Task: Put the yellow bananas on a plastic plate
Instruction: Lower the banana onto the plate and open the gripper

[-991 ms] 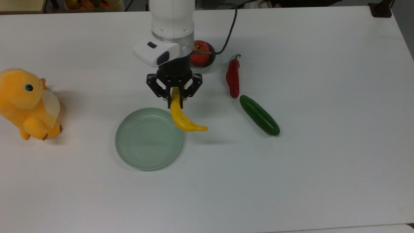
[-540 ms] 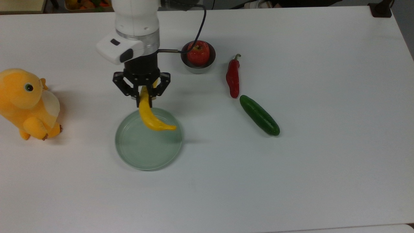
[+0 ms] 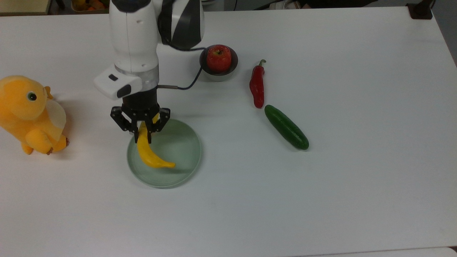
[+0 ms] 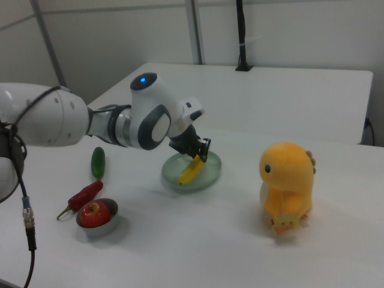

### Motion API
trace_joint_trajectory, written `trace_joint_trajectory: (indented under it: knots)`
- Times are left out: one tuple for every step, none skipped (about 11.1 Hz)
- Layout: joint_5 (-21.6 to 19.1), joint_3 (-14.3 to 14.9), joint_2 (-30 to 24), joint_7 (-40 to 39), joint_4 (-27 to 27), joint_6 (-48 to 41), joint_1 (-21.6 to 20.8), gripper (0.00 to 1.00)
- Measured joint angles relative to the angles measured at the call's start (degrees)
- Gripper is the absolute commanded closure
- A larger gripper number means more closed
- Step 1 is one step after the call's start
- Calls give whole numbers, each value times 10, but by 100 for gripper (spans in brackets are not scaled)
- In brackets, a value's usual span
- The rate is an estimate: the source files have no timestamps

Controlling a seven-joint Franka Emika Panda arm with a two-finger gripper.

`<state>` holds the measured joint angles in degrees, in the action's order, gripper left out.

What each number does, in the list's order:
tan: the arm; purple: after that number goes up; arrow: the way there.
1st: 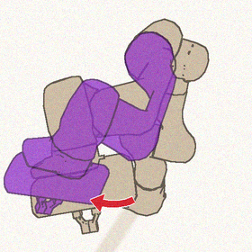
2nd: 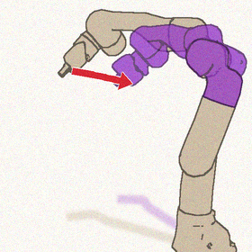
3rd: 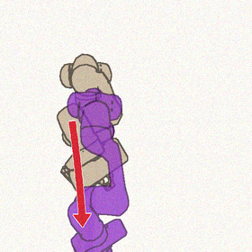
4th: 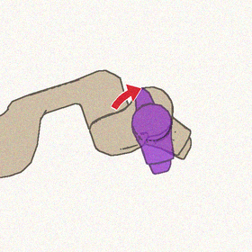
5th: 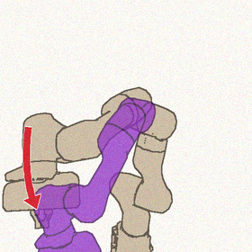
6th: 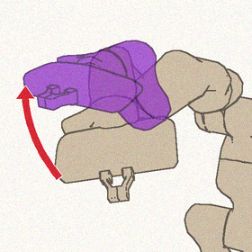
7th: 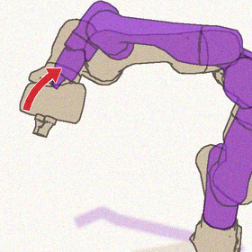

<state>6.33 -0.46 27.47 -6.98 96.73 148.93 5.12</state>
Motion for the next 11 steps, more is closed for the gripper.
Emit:
trace_joint_trajectory:
  knots:
    - [0, 0, 13, 0, 0, 19, 0, 98]
    - [0, 0, 22, 0, 0, 30, 0, 94]
    - [0, 0, 29, 0, 0, 36, 0, 87]
    - [0, 0, 35, -1, -1, 39, 0, 75]
    - [0, 0, 40, -3, -1, 42, 0, 67]
    - [0, 0, 41, -3, -2, 43, 0, 37]
    - [0, 0, 41, -3, -2, 43, 0, 14]
    - [0, 0, 43, -3, -2, 43, 0, 0]
    - [0, 0, 46, -3, -2, 43, 0, 0]
    - [0, 0, 47, -3, -2, 43, 0, 0]
    - [0, 0, 47, -3, -2, 43, 0, 0]
